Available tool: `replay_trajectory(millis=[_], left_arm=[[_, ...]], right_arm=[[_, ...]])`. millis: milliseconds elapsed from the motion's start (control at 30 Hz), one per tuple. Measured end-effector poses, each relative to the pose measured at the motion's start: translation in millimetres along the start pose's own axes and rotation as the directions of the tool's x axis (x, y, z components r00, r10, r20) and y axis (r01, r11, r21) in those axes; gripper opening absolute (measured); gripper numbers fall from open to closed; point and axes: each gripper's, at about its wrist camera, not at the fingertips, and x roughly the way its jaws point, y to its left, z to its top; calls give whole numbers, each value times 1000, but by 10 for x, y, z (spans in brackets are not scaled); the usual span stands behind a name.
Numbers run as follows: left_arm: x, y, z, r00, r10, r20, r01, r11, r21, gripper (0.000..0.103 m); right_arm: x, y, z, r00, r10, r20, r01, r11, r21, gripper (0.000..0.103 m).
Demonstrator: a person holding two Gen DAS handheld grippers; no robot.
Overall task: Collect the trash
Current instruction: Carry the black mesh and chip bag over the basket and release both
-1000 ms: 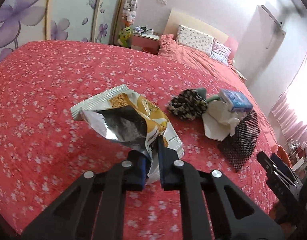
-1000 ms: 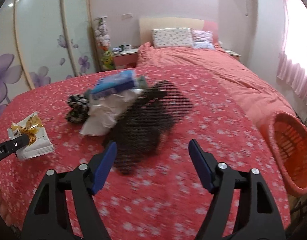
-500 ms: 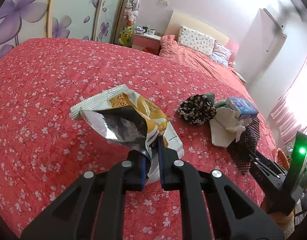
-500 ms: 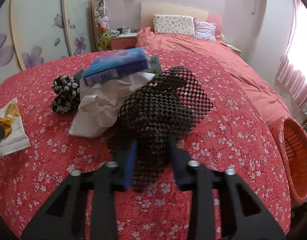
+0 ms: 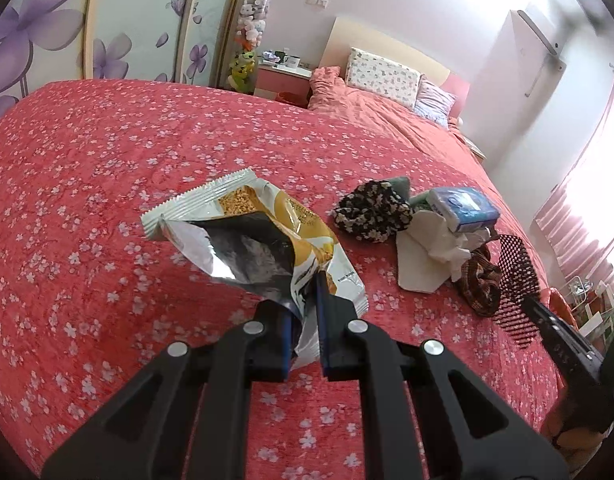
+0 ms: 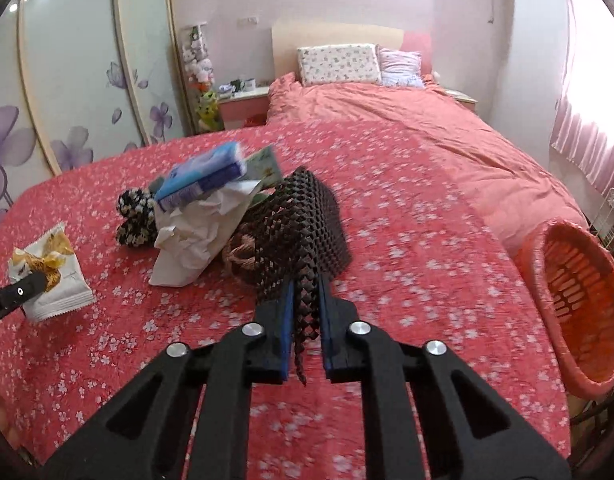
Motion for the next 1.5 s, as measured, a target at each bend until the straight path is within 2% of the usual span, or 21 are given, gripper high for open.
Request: replay_trajectory(millis=[400,900,1300,1500], left_arm=[[-20,-380,-46,999,-35,-5,35,998,59,11],[-57,-1198,-191,991,-131,-38,136,974,181,11],[12,-2046,-400,969,-226,-99,245,927,284,11],[69,-2702,-571,943,-297,-146,330,879,345,11]], right_arm=[[-257,-503,4,995,-68,69,63,995,75,8],[-538,-1055,-132,986,-125,109,107,982,158,8],[-787,-1640,-212,970,-191,148,153,959,238,7],[-913,-1993,-261,957,-236,166,183,941,285,7]])
